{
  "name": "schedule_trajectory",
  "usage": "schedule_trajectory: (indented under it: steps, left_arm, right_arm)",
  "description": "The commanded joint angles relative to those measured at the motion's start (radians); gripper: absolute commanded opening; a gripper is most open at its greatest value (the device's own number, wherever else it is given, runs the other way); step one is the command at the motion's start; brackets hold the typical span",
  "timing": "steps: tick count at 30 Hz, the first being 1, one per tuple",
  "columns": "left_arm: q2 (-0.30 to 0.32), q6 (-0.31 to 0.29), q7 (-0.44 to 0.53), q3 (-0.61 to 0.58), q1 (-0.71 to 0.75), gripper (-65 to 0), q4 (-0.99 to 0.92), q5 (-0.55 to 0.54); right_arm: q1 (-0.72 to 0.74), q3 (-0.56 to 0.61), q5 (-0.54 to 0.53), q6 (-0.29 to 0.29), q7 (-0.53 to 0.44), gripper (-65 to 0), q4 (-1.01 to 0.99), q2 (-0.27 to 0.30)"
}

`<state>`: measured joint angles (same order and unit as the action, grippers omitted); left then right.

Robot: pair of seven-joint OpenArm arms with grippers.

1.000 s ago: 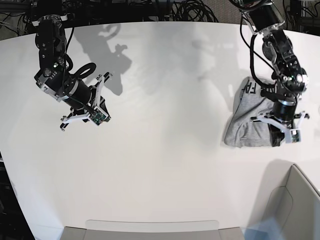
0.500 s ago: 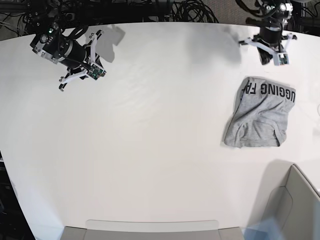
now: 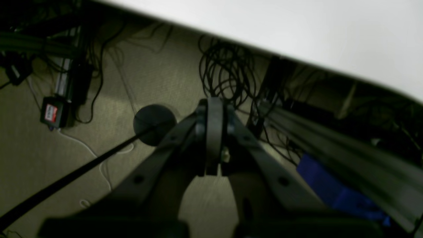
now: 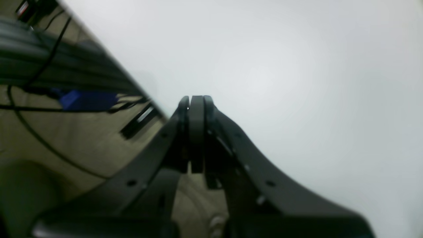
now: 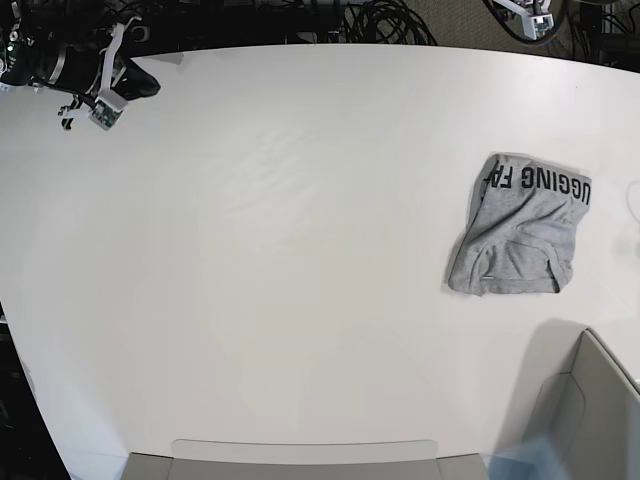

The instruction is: Fold the T-shirt properly

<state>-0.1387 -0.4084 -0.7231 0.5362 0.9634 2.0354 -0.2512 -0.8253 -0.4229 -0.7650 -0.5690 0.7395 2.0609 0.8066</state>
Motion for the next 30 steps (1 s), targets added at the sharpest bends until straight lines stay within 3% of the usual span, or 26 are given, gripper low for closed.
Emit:
schedule_trajectory:
  steps: [1,6,9,12,16,19,27,30]
  left_arm:
    - [-0.003,0.001,0.015,0.003,0.039,-65.0,0.012,-0.003]
    - [-0.003,0.001,-0.082,-0.014,0.058,-65.0,-0.037,-0.001]
    - [0.0,0.001,-0.085,-0.074,0.053,-65.0,-0.143,0.005]
    - [0.023,0.001,-0.079,-0.13,0.05,-65.0,-0.273,0.005]
    - [0.132,0.001,-0.03,-0.21,-0.027,-65.0,-0.509,0.005]
    - [0.184,0.001,0.003,-0.213,-0.091,-65.0,-0.661,0.005]
    - [0.258,0.001,0.082,-0.242,-0.286,-65.0,-0.951,0.005]
    - [0.284,0.001,0.158,-0.333,-0.306,-65.0,-1.019,0.005]
  right_arm:
    - [-0.03,-0.008,-0.015,-0.004,-0.018,-65.0,0.013,0.015]
    - [-0.156,-0.006,-0.014,-0.006,0.03,-65.0,0.013,0.017]
    - [-0.199,0.071,0.025,-0.006,0.082,-65.0,0.011,0.009]
    - [-0.257,0.216,0.23,-0.004,0.081,-65.0,0.008,-0.011]
    - [-0.256,0.457,0.623,0.0,0.081,-65.0,-0.015,-0.129]
    - [-0.219,0.562,0.787,0.002,0.081,-65.0,-0.073,-0.201]
    - [0.108,0.75,0.812,0.002,0.079,-65.0,-0.526,-0.292]
    - [0.218,0.85,0.812,0.004,-0.011,-65.0,-0.75,-0.309]
